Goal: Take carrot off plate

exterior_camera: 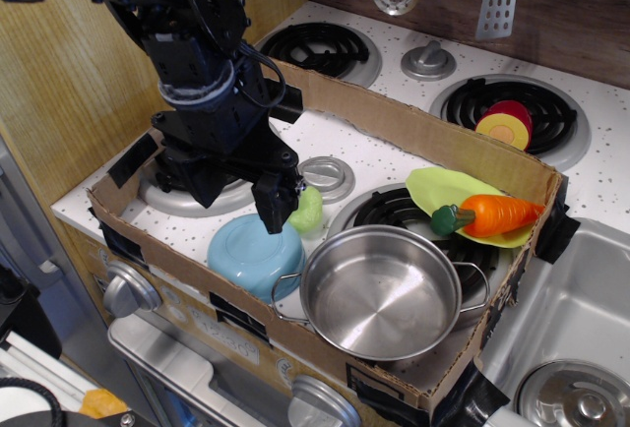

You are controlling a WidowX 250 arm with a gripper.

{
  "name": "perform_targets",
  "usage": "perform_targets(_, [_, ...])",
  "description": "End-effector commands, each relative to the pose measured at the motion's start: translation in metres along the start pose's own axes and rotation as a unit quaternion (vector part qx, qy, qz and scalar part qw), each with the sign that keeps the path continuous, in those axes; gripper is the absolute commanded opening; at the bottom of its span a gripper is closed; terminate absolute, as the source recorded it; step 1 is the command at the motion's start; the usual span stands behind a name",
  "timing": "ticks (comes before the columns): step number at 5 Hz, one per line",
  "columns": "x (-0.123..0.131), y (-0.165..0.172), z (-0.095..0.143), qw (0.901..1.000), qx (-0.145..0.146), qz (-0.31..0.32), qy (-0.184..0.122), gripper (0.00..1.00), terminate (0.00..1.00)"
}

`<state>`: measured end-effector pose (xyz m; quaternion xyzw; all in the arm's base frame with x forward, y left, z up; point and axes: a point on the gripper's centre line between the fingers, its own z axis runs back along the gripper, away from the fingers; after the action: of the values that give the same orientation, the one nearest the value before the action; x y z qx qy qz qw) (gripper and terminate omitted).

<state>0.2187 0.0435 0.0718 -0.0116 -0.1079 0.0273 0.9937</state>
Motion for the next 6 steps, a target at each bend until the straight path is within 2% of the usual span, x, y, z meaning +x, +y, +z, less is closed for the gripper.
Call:
perform_targets(1, [0.000, 0.000, 0.000, 1.0000, 0.000, 0.000, 0.000, 1.00, 0.00])
perform_targets(2, [0.014, 0.003, 0.010, 0.9991, 0.000, -0.041, 0.010, 1.00, 0.00])
perform_targets(3, [0.036, -0.001, 0.022, 0.9908, 0.016, -0.133, 0.015, 1.00, 0.00])
perform_targets(4, [0.060, -0.018, 0.030, 0.9728, 0.006, -0.226, 0.053, 1.00, 0.00])
perform_targets(5, [0.067, -0.067, 0.019, 0.9539, -0.012, -0.289, 0.081, 1.00, 0.00])
perform_targets(6, [0.071, -0.096, 0.015, 0.9475, 0.021, -0.308, 0.083, 1.00, 0.00])
